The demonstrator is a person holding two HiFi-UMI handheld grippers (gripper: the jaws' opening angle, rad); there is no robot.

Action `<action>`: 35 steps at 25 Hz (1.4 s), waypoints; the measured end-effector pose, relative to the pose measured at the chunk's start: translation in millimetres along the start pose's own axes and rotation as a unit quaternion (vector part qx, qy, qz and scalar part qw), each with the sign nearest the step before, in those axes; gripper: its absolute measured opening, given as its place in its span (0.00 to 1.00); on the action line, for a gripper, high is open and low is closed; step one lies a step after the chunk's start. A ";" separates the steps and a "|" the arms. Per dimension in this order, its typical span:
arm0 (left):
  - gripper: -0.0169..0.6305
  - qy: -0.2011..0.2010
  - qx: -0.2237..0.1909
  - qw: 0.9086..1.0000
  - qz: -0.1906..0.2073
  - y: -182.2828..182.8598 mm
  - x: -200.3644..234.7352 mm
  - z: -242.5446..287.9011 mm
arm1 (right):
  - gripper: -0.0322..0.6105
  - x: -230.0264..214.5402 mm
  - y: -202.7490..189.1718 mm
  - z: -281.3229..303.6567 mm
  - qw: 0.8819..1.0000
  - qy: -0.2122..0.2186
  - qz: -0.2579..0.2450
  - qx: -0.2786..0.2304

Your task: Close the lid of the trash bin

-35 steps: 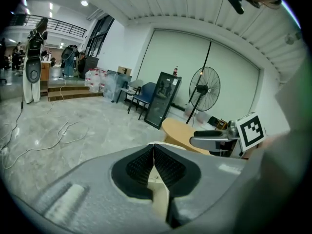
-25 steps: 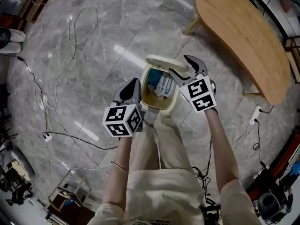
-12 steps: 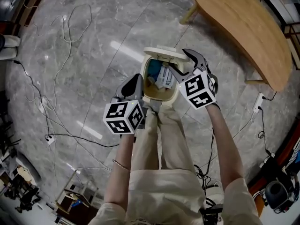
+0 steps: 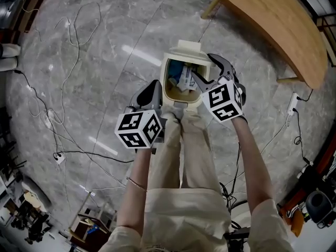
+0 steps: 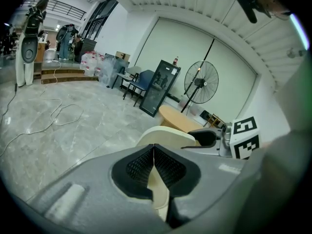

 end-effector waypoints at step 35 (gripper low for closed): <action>0.06 -0.057 0.055 0.997 -0.024 -77.6 15.0 -43.2 | 0.51 107.3 -76.9 -3.9 0.998 0.000 0.014 0.069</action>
Point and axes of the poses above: the fingertips, and each gripper's own axes: z forward along the fingers, x to its left, y out of its top, the point moved 1 cm from there along -z, backward along the fingers, and after that the axes turned 4 degrees about -x, right-handed, at the moved point
